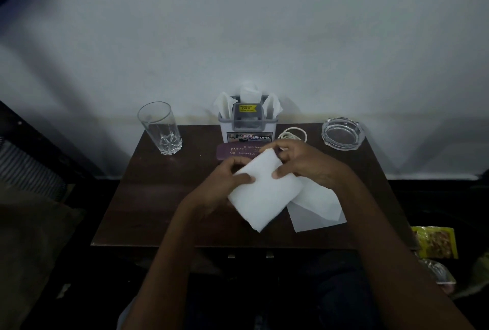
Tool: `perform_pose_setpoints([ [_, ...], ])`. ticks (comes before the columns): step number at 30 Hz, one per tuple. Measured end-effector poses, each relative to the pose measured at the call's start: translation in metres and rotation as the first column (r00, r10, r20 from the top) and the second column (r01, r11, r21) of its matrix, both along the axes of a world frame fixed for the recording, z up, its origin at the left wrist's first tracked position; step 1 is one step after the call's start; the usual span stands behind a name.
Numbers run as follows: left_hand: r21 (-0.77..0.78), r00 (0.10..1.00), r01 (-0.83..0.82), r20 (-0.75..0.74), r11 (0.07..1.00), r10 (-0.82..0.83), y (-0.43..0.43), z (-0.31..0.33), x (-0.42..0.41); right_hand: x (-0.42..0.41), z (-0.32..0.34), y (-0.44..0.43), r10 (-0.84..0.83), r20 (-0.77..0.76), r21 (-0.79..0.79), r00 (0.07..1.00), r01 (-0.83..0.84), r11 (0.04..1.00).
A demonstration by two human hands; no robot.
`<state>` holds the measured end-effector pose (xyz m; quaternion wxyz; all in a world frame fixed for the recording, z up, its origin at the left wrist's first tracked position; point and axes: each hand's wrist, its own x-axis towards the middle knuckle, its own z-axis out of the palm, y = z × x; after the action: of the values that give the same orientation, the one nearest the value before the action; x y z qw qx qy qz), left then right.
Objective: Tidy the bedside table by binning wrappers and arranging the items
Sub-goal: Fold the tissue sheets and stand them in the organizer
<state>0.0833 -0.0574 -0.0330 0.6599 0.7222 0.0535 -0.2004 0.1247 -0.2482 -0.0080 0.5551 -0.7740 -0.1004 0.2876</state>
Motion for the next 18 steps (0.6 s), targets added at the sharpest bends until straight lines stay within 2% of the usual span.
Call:
perform_pose_setpoints([
  [3, -0.163, 0.985, -0.174, -0.042, 0.971, 0.169, 0.002, 0.004, 0.0, 0.003, 0.0, -0.001, -0.236, -0.019, 0.178, 0.972, 0.235, 0.955],
  [6, -0.172, 0.971, -0.24, -0.027, 0.956, 0.239, 0.001, 0.005, 0.001, 0.007, -0.004, 0.003, -0.392, -0.036, 0.266, 0.919, 0.387, 0.883],
  [10, -0.235, 0.95, -0.309, -0.032, 0.921, 0.311, -0.001, 0.008, 0.0, 0.009, -0.007, 0.009, -0.432, -0.017, 0.233, 0.902, 0.424, 0.875],
  [12, -0.274, 0.943, -0.331, -0.052, 0.903, 0.33, -0.002, 0.01, 0.0, 0.009, -0.008, 0.01, -0.445, -0.022, 0.265, 0.895, 0.434, 0.861],
  [15, -0.316, 0.921, -0.389, -0.125, 0.865, 0.368, -0.003, 0.013, 0.001, 0.008, -0.007, 0.01, -0.455, -0.043, 0.343, 0.889, 0.441, 0.83],
  [18, -0.378, 0.909, -0.407, -0.255, 0.832, 0.329, -0.004, 0.014, 0.002, 0.005, -0.006, 0.01, -0.461, 0.013, 0.34, 0.887, 0.429, 0.837],
])
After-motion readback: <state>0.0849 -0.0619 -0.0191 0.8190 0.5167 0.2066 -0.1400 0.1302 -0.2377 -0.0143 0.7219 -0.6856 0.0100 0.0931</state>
